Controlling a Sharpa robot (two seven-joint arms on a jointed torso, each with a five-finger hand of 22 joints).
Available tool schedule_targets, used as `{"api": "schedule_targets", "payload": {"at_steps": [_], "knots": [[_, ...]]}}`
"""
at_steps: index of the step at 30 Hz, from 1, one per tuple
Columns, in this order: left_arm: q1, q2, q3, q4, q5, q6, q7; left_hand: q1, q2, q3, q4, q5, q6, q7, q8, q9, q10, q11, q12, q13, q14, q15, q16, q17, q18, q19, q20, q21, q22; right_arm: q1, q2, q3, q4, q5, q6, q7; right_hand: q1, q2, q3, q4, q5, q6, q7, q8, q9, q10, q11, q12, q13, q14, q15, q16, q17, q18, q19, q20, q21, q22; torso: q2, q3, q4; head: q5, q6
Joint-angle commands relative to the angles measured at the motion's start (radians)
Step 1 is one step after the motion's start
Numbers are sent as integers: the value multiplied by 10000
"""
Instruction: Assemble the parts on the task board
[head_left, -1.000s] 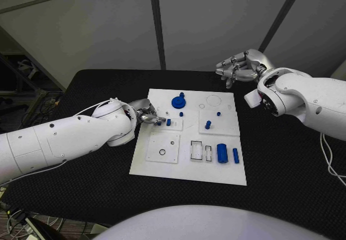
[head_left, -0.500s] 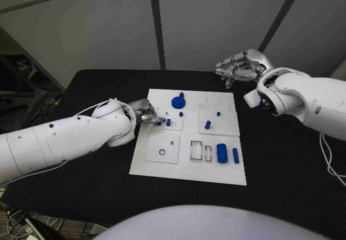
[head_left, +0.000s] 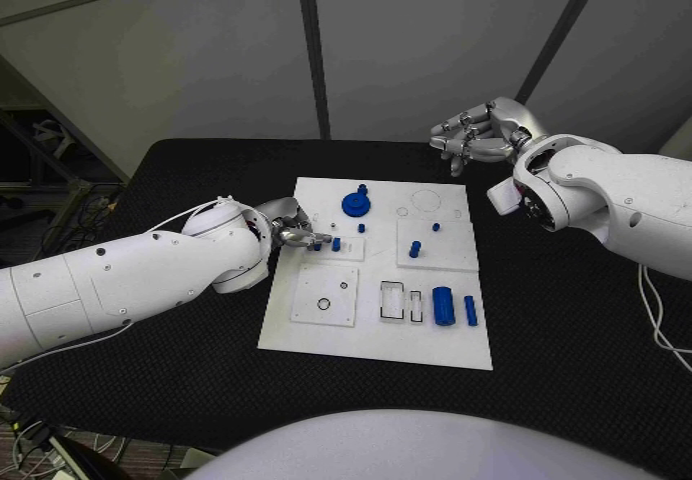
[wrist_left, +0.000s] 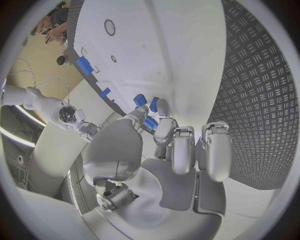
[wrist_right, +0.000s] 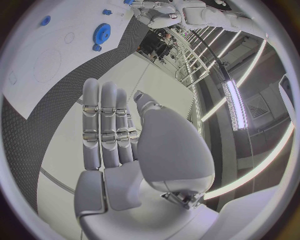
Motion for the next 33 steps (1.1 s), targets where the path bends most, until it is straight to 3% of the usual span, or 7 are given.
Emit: {"api": "schedule_targets", "payload": {"at_steps": [1,7,18,30,32,33], "knots": [[-9,-7,11,36,62,-81,-73,2,-80,-185,36,22,48,32,-8,6,-34,-36,19,-4,1018,-45,24,2633,-434,773,-83,26,2110,19,6,4,5,19,34,51,-118,-2,0,51,63,-64,-20,-1,7,-52,5,-37,17,-31,21,-39,13,113,-60,0,-24,10,-3,4,1,11,-8],[-9,-27,38,55,87,-162,-69,17,-135,-554,187,24,47,29,3,-22,-43,-39,16,-17,1018,-46,24,2633,-433,773,-84,20,2111,18,10,4,-1,19,27,55,-118,-2,0,51,63,-64,-20,-1,7,-52,5,-37,17,-31,21,-39,13,113,-60,0,-24,10,-4,1,-5,14,0],[-10,-62,206,45,95,-168,-68,27,-137,-645,227,25,48,27,7,-28,-36,-40,29,-1,1018,-46,24,2633,-433,774,-85,22,2115,18,17,4,-8,20,25,58,-120,-2,-2,54,66,-64,-21,0,7,-55,6,-39,20,-32,21,-42,15,113,-62,0,-25,10,-2,-4,3,8,21],[28,-61,632,3,73,-162,-54,54,-136,-693,239,28,40,28,8,-31,-64,-40,-6,-51,1018,-46,24,2633,-424,759,-85,-14,2087,14,36,4,-28,20,20,56,-120,-2,-2,54,66,-64,-21,0,7,-55,6,-39,20,-32,21,-42,15,113,-62,0,-25,10,-9,6,-13,1,67],[54,-52,718,1,115,-239,14,117,-118,-802,283,36,-66,64,-22,-46,-234,-12,-196,-302,1018,-29,24,2633,-390,701,-75,-149,1981,13,36,4,-31,20,14,56,-120,-2,-2,54,66,-64,-21,0,7,-55,6,-39,20,-32,21,-42,15,113,-62,0,-25,10,-8,4,-10,-7,77],[72,-50,755,2,168,-289,86,193,-110,-905,327,44,-233,127,-73,-66,-529,40,-522,-721,1018,11,24,2633,-329,593,-51,-393,1790,12,36,4,-33,20,11,56,-120,-2,-2,54,66,-64,-21,0,7,-55,6,-39,20,-32,21,-42,15,113,-62,0,-25,10,-5,1,-6,-7,87]]}}
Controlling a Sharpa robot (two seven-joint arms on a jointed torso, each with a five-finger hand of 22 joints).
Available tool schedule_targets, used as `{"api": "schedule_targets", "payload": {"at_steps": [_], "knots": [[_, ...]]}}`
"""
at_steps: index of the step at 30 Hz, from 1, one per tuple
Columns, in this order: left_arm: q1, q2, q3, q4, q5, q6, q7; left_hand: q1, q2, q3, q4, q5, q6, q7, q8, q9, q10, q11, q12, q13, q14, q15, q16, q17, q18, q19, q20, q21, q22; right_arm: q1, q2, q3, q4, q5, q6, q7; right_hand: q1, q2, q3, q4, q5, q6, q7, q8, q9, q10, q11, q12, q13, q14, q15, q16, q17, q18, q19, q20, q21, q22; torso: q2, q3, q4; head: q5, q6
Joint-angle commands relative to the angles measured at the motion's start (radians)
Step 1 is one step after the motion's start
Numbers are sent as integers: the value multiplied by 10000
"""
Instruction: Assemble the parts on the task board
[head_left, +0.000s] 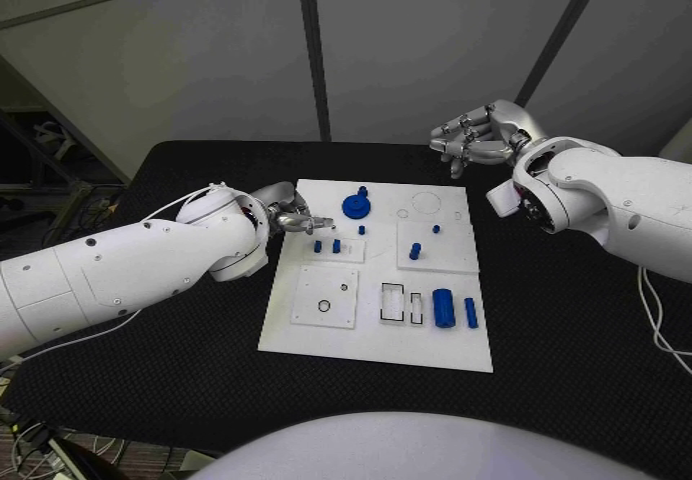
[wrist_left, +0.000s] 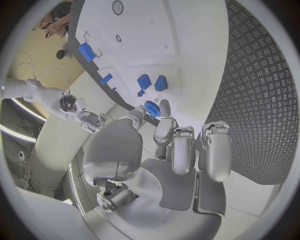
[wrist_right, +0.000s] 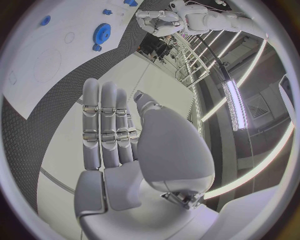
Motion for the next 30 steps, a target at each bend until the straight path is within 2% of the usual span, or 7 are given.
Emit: {"api": "schedule_targets", "payload": {"at_steps": [1,4,8,10,15,25,30], "knots": [[87,13,109,2,188,-255,242,291,-62,-260,107,52,-479,199,-165,-69,-896,174,-943,-1170,1001,95,-13,2590,-212,369,1,-771,1410,17,10,4,-7,19,7,57,-120,-1,-2,55,66,-65,-21,0,7,-55,6,-39,14,-32,21,-42,9,113,-62,0,-25,12,0,6,-8,-10,49],[218,49,177,-6,607,-368,848,911,-9,-510,163,57,-1286,604,-528,-334,-2945,557,-2856,-3400,406,432,-1104,1399,172,-524,253,-2581,72,16,13,4,-23,19,-19,53,-126,0,-8,63,72,-69,-20,-1,7,-62,8,-43,21,-36,23,-51,14,114,-67,2,-28,12,2,14,-8,-23,74],[381,217,209,-115,913,-209,1884,2905,-226,-323,-687,47,-1830,901,-1226,-1006,-4576,932,-3957,-4210,-1925,769,-4268,-1654,956,-2971,603,-6998,-3023,16,16,4,-38,6,-130,13,-106,1,-4,55,85,-71,-20,0,7,-77,6,-52,27,-43,23,-63,18,114,-73,3,-31,12,9,10,1,-89,171],[475,390,193,-273,881,-134,2478,3837,-153,194,-999,76,-1619,966,-1795,-1639,-4823,1111,-4583,-4844,-3698,916,-6314,-3538,1104,-3924,829,-8452,-3933,16,12,4,-34,-14,-170,-7,-82,6,2,46,109,-71,-19,3,8,-100,7,-65,33,-56,25,-79,22,114,-81,6,-37,11,5,10,5,-114,189],[702,831,-10,-799,408,-97,3560,4426,-599,935,-1225,78,-1187,1103,-2633,-2726,-4770,1209,-5904,-6401,-4333,1141,-7595,-5090,1204,-4184,1035,-9052,-4234,17,8,4,3,-34,-256,-32,-15,7,20,31,337,-73,-3,11,9,-181,21,-117,58,-97,37,-145,43,115,-118,16,-65,4,27,9,-29,-201,333],[826,1659,-184,-1536,-1351,96,4370,4261,-968,855,-1166,46,-866,1002,-3283,-3493,-4887,1383,-6758,-7492,-3954,1235,-7407,-5650,1216,-3899,1099,-9120,-4239,17,5,4,124,-41,-455,29,123,-30,124,44,675,-2,86,65,20,-729,151,-572,-143,-520,173,-682,-48,97,-394,116,-364,-145,53,-9,-24,-349,593],[834,1906,-395,-1694,-2222,464,4429,4341,-975,527,-1178,45,-709,959,-3588,-3820,-4862,1418,-7168,-8037,-3538,1219,-7042,-5873,1221,-3538,1108,-9031,-4177,17,20,4,102,-4,-499,91,187,-44,224,51,734,101,158,112,26,-1010,256,-886,-469,-787,292,-1111,-184,104,-620,233,-685,-328,31,1,-25,-376,640]]}}
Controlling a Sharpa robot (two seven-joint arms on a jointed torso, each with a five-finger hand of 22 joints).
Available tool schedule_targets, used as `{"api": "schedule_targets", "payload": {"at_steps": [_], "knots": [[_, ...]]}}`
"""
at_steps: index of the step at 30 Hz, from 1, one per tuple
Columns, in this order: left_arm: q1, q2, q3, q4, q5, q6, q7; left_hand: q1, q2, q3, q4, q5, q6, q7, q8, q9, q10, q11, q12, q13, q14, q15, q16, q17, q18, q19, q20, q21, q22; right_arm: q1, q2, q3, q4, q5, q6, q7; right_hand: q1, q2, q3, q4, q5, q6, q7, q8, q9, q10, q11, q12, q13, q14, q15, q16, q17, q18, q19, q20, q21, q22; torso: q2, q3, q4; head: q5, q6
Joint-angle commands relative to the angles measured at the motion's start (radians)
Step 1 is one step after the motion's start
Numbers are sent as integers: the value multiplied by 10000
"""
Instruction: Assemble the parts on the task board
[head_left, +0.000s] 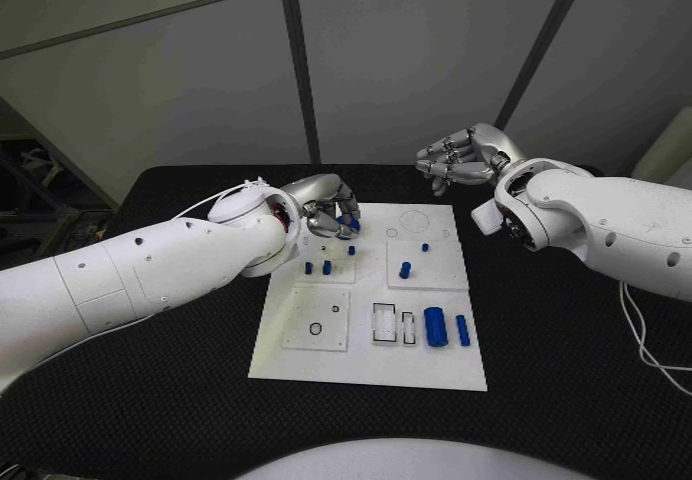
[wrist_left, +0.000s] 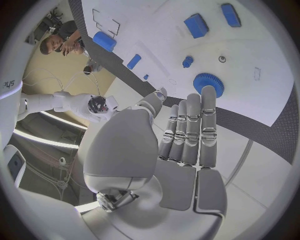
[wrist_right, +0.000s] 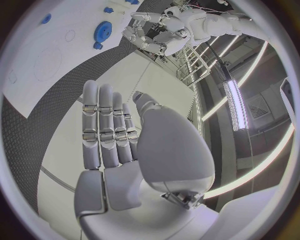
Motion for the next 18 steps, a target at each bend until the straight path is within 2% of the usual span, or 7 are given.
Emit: {"api": "schedule_targets", "payload": {"at_steps": [1,4,8,12,18], "knots": [[13,113,-115,-93,-1356,479,505,73,-46,-142,-6,-31,124,-24,-120,-126,14,62,-151,-212,188,-14,229,-55,-23,154,-10,98,49,20,25,4,-2,21,-212,131,112,30,103,-6,43,81,62,75,15,-163,9,-143,-167,-146,14,-194,-68,103,-149,33,-153,-90,-5,2,5,-24,38],[11,207,-284,-187,-1606,535,537,130,13,-291,5,-24,276,-44,-239,-264,60,62,-307,-442,379,-24,657,-25,-156,642,-31,898,628,19,42,4,-9,37,-200,147,129,12,150,-4,46,84,101,65,4,-242,64,-281,-402,-223,71,-433,-163,110,-219,93,-356,-221,4,-3,1,-48,45],[-9,300,-442,-301,-1758,583,581,175,83,-451,40,-18,465,-53,-403,-441,244,37,-438,-702,1029,-56,2054,940,-348,1275,-70,2090,1507,19,51,4,-23,47,-198,138,140,-12,174,-12,51,33,133,31,-10,-253,95,-343,-582,-228,102,-593,-227,114,-215,128,-485,-313,-16,-3,6,-70,39],[-23,342,-505,-335,-1814,623,587,194,136,-543,93,-11,683,-44,-545,-588,488,-15,-530,-918,1634,-119,3206,1841,-587,1986,-120,3530,2552,16,61,3,-37,51,-196,119,140,-18,182,-14,59,-3,147,11,-16,-251,108,-352,-650,-234,115,-653,-252,114,-212,141,-534,-347,-18,3,6,-62,28],[-40,409,-530,-428,-1838,703,542,244,182,-534,133,-6,904,-19,-705,-732,681,-48,-713,-1154,2085,-151,4013,2497,-770,2480,-163,4633,3374,3,93,3,-50,79,-174,112,139,-16,187,-13,68,-15,152,5,-18,-248,112,-353,-681,-228,118,-675,-262,115,-206,145,-554,-362,-12,9,1,-67,16]]}}
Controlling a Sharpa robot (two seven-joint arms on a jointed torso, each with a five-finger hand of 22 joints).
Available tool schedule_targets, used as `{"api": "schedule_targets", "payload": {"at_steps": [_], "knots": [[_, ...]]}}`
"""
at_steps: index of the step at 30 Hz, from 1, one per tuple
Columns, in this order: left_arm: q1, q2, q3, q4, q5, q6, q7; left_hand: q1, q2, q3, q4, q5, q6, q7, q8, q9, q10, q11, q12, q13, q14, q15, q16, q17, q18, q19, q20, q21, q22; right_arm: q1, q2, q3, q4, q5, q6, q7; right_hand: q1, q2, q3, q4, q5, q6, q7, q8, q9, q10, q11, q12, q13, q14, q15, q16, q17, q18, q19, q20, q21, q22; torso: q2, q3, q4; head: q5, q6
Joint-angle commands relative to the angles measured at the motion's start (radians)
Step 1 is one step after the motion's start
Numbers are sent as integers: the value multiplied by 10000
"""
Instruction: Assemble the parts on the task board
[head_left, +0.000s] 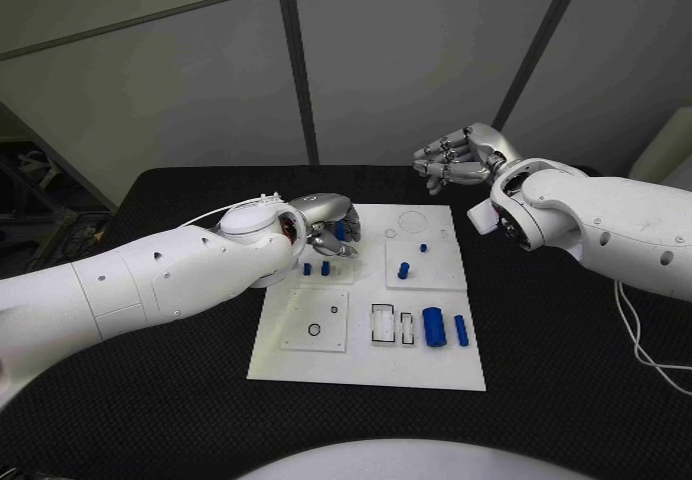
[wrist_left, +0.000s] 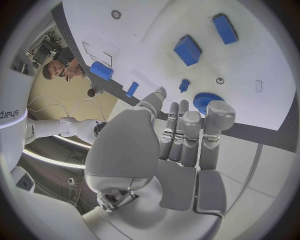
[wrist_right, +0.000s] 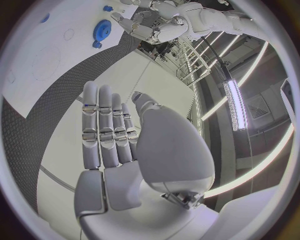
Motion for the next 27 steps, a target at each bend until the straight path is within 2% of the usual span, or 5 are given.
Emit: {"api": "schedule_targets", "payload": {"at_steps": [1,14,21,27], "knots": [[-3,44,-5,-71,-294,189,148,92,26,-27,42,-5,74,6,-85,-49,93,-23,-91,-81,160,-19,230,188,-245,163,-5,350,257,10,18,4,-2,57,-76,85,48,1,60,-20,68,-36,28,-56,-16,-18,24,-29,-21,-53,46,-45,-13,115,-36,44,-42,-14,2,7,-2,-4,0],[-54,209,-10,-368,-301,120,87,242,152,272,31,7,312,-23,-266,-197,293,-40,-405,-380,834,-63,972,908,-459,719,-47,1567,1134,0,46,4,-4,94,-42,92,39,6,65,-14,86,-48,34,-62,-16,-12,29,-29,-62,-38,49,-72,-25,117,-23,49,-66,-33,10,18,-2,1,-11],[-136,328,-9,-570,-301,153,45,265,155,397,17,11,349,-55,-329,-240,366,-54,-488,-459,980,-74,1098,1021,-503,844,-68,1827,1319,-1,68,4,-8,116,-3,104,39,6,65,-14,86,-48,34,-62,-16,-12,29,-29,-62,-38,49,-72,-25,117,-23,49,-66,-33,-6,14,13,3,-52],[-199,398,-9,-716,-301,185,24,290,166,487,1,14,363,-54,-369,-264,432,-68,-523,-498,1032,-87,1138,1042,-531,908,-78,1972,1422,-1,81,4,-5,119,22,106,39,6,65,-14,86,-48,34,-62,-16,-12,29,-29,-62,-38,49,-72,-25,117,-23,49,-66,-33,-4,13,-1,-18,-63]]}}
